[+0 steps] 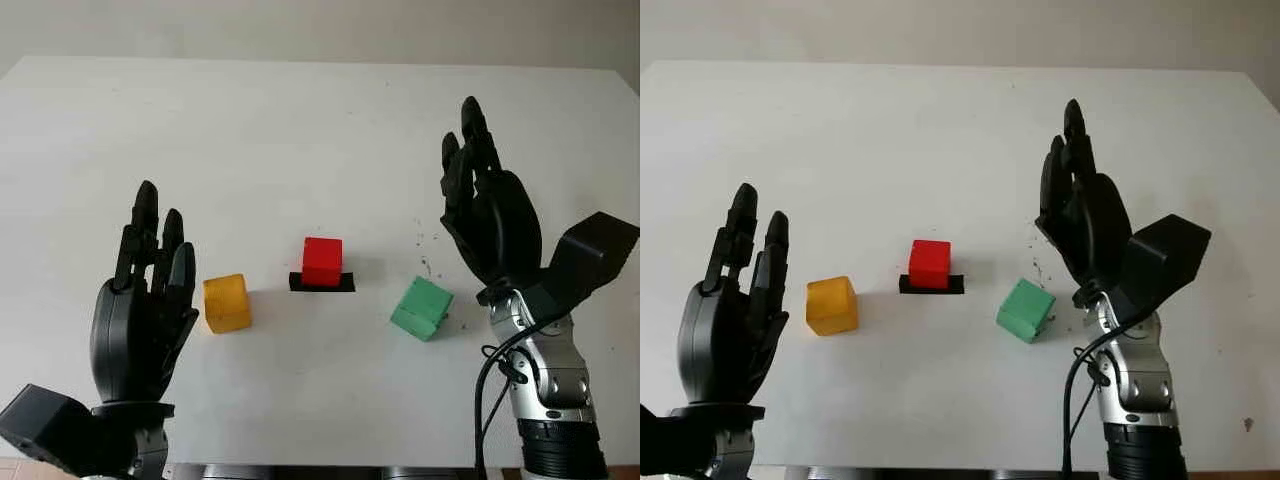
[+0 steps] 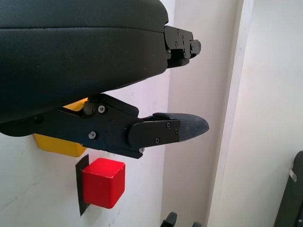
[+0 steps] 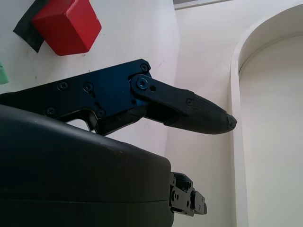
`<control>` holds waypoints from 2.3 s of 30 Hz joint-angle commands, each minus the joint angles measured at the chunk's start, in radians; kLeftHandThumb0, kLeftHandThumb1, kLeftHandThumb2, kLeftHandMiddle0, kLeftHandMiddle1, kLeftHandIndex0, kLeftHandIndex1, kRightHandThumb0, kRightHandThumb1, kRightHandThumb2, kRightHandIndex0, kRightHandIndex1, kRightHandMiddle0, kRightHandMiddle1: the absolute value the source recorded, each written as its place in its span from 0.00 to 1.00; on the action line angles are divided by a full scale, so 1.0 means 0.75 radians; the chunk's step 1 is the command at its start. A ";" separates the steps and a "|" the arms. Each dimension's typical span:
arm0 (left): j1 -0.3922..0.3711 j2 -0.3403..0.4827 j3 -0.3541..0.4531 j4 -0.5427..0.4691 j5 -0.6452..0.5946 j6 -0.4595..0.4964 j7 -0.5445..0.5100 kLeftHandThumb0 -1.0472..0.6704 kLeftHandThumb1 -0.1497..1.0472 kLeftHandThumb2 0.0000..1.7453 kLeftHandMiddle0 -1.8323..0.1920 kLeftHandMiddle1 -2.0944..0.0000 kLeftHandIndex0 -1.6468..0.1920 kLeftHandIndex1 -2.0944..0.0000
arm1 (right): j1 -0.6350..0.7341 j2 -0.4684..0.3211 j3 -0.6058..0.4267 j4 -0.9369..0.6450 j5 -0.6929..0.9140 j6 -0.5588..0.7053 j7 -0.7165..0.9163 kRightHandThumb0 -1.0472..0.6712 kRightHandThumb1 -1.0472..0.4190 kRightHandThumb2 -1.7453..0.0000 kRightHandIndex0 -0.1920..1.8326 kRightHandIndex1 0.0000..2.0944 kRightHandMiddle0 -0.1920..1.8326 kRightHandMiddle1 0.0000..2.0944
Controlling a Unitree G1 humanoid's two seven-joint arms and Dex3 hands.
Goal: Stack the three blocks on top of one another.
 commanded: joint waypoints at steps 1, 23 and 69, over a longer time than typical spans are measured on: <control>0.019 0.042 0.005 -0.070 0.176 0.038 0.064 0.28 1.00 0.21 0.87 0.96 0.86 0.96 | 0.027 0.011 -0.015 -0.027 0.003 -0.002 0.002 0.18 0.00 0.55 0.00 0.00 0.00 0.00; -0.077 0.513 -0.012 -0.497 1.404 0.488 -0.526 0.09 0.95 0.03 0.95 0.98 0.82 0.97 | 0.044 0.008 -0.067 -0.050 0.021 0.041 0.022 0.20 0.00 0.56 0.00 0.00 0.00 0.00; -0.111 0.489 -0.131 -0.209 1.422 0.365 -0.328 0.27 0.92 0.04 0.77 0.97 0.77 0.43 | 0.057 0.024 -0.094 -0.094 0.025 0.092 -0.013 0.22 0.00 0.62 0.00 0.00 0.00 0.00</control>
